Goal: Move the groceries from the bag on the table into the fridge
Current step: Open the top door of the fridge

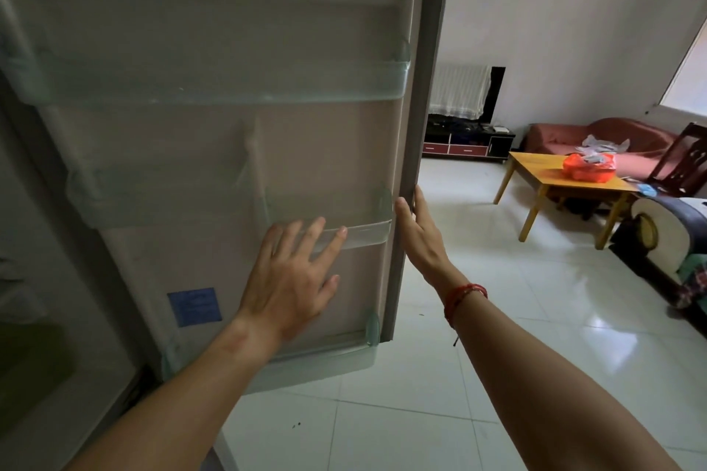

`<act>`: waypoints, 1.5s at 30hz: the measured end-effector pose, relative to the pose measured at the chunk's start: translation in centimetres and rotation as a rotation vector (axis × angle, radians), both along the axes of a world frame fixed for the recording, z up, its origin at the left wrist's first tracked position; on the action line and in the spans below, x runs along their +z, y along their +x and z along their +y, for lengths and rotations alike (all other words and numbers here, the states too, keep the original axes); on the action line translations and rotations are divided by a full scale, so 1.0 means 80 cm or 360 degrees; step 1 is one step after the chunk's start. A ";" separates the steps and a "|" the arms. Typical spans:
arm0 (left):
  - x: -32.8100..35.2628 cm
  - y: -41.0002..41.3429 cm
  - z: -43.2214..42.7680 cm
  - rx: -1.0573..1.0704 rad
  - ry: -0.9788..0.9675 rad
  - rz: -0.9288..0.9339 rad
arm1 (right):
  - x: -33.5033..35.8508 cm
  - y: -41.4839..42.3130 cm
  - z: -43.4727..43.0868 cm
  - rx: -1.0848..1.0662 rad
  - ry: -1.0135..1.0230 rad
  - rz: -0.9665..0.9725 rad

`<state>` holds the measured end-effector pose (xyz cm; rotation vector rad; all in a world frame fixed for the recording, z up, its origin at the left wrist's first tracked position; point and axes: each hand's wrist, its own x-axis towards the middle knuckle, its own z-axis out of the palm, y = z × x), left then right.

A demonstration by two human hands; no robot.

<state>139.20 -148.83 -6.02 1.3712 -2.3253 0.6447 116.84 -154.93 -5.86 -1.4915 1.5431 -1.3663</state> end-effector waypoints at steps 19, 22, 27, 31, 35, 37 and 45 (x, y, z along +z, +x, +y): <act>0.011 -0.011 -0.052 0.0064 0.0124 0.0034 | 0.018 -0.002 -0.087 0.0060 0.0092 0.0016; 0.013 -0.009 -0.047 0.0068 0.0155 0.0051 | 0.022 -0.003 -0.082 0.0026 0.0084 0.0121; 0.025 0.009 -0.028 0.0103 0.0195 0.0143 | 0.037 0.000 -0.053 0.0005 0.0007 0.0419; 0.036 0.035 -0.001 0.0178 0.0217 0.0257 | 0.047 0.012 -0.017 -0.0002 -0.0054 0.0678; 0.047 0.067 0.038 0.0275 0.0172 0.0306 | 0.061 0.039 0.028 0.0031 -0.0160 0.0954; 0.054 0.085 0.061 0.0319 0.0148 0.0327 | 0.067 0.058 0.051 0.0082 -0.0176 0.1067; 0.071 0.180 0.159 0.0577 0.0046 0.0407 | 0.081 0.154 0.133 0.0304 -0.0290 0.1345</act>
